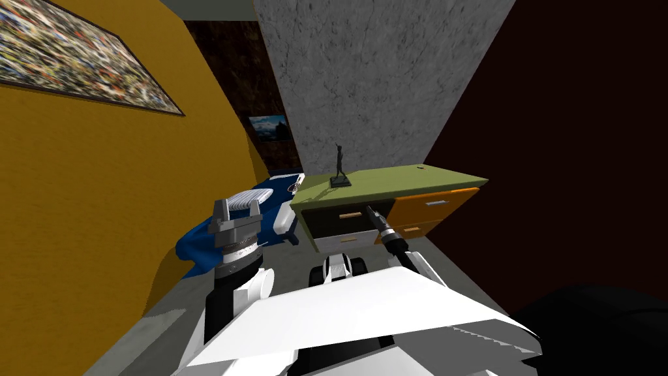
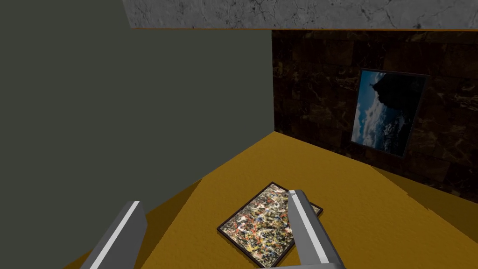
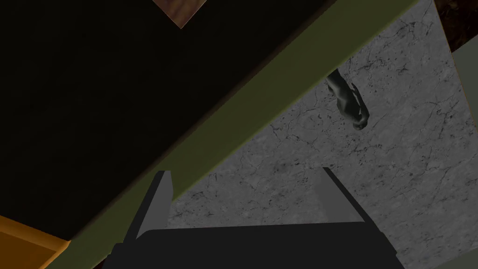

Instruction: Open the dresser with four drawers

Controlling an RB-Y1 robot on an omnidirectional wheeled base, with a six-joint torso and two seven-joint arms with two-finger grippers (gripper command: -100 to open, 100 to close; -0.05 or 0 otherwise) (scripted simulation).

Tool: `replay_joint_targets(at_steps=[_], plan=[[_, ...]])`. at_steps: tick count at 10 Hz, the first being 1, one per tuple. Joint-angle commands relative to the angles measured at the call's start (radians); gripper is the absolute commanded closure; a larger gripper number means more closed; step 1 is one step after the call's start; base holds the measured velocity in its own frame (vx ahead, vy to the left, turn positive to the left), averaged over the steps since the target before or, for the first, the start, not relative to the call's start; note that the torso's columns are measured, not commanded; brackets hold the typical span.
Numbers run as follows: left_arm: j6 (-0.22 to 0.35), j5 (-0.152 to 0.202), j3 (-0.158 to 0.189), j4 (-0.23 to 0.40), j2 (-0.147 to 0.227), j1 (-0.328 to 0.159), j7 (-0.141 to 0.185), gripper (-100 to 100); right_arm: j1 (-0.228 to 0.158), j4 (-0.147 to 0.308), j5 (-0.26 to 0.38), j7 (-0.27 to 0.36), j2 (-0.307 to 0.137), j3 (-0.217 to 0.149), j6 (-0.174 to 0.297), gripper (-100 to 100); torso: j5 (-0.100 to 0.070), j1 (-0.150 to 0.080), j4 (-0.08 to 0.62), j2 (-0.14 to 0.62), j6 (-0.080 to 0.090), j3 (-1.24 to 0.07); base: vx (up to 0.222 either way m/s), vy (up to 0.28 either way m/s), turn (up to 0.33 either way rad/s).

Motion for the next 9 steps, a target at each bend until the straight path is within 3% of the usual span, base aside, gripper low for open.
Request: replay_joint_targets(at_steps=[1, 5, 6, 8, 9], plan=[[0.000, 0.000, 0.000, 0.000, 0.000, 0.000, 0.000, 0, -0.001, 0.036, 0.070, 0.022, 0.001, 0.006, 0.058, -100, 0.000, -0.001, 0.000, -0.001, 0.000, -0.001, -0.038, 0.040, 0.164], [0.000, 0.000, 0.000, 0.000, 0.000, 0.000, 0.000, 0, 0.001, 0.062, 0.171, 0.041, -0.001, 0.011, 0.108, -100, 0.000, 0.000, 0.000, 0.001, 0.000, 0.000, -0.038, 0.037, 0.070], [0.000, 0.000, 0.000, 0.000, 0.000, 0.000, 0.000, 0, 0.003, 0.090, 0.206, 0.061, -0.002, 0.017, 0.156, -100, 0.000, -0.001, 0.000, -0.001, 0.000, 0.000, -0.032, 0.028, 0.162], [0.000, 0.000, 0.000, 0.000, 0.000, 0.000, 0.000, 0, 0.003, 0.090, 0.242, 0.061, -0.002, 0.017, 0.159, -100, 0.000, 0.001, 0.000, 0.000, 0.000, 0.000, -0.026, 0.026, 0.043], [0.000, 0.000, 0.000, 0.000, 0.000, 0.000, 0.000, 0, 0.005, 0.117, 0.282, 0.081, -0.003, 0.022, 0.208, -100, 0.000, 0.000, 0.000, 0.000, 0.000, 0.000, -0.025, 0.034, 0.173]])
